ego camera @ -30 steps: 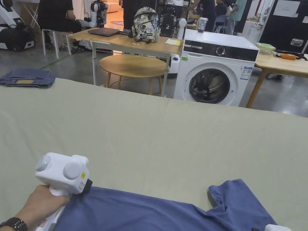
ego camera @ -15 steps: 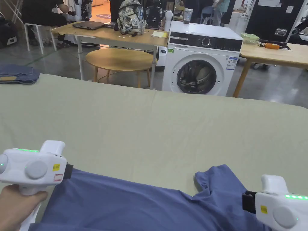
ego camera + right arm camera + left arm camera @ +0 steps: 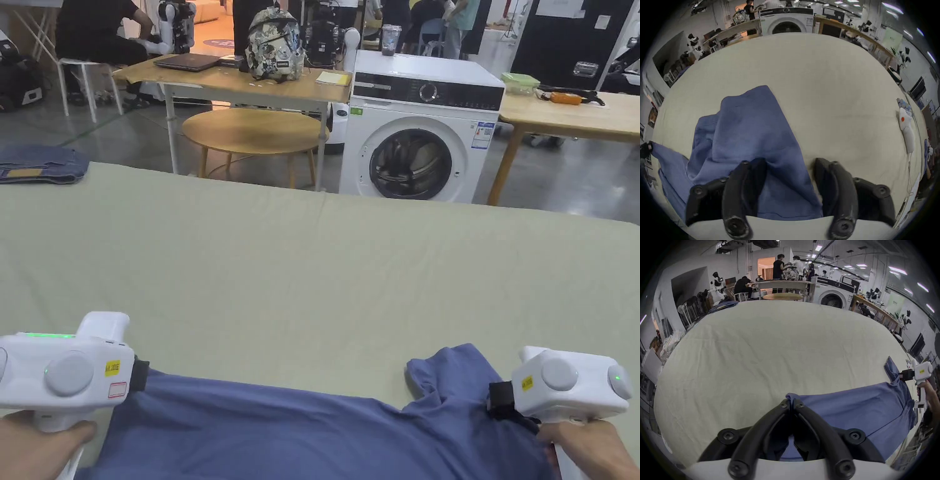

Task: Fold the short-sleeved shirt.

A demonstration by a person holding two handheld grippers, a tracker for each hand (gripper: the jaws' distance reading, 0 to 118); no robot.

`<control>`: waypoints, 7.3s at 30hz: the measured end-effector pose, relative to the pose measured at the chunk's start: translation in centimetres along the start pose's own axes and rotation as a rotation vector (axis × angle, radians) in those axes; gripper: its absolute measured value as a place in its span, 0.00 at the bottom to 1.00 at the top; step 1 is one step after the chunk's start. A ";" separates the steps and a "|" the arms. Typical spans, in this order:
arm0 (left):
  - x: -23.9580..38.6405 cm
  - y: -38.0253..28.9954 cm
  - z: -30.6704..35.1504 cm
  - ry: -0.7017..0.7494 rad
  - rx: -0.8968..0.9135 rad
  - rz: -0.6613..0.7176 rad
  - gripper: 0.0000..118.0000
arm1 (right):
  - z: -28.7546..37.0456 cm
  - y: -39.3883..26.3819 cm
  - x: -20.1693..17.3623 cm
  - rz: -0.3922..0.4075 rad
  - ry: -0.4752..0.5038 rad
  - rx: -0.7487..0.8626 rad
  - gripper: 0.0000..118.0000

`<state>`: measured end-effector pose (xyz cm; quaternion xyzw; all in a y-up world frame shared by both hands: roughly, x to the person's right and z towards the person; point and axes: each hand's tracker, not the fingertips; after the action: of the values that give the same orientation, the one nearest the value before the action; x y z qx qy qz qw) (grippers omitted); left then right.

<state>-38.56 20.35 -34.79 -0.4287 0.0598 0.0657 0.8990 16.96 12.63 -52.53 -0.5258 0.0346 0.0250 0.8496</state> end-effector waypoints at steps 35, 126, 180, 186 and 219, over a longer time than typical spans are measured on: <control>-2.9 -15.6 12.1 -0.062 0.030 -0.001 0.00 | 19.2 -23.4 2.1 0.003 -0.005 0.259 0.00; -14.7 -18.0 -1.7 -0.885 -0.225 0.582 0.58 | 19.6 -20.7 -18.5 0.065 0.010 0.825 0.00; 8.7 -11.7 2.2 -0.568 -0.393 0.250 0.02 | 18.1 -21.6 -15.9 0.023 0.028 0.782 0.00; 12.3 -13.7 -0.9 -0.526 -0.468 0.244 0.02 | 17.8 -21.8 -15.4 0.013 0.017 0.765 0.00; 14.1 -16.4 -0.2 -0.734 -0.437 0.258 0.02 | 17.6 -22.9 -14.3 0.014 0.006 0.749 0.00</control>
<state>-21.89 10.89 -24.76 -0.5458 -0.2254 0.3362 0.7337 5.11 18.10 -23.03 -0.1783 0.0476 0.0150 0.9827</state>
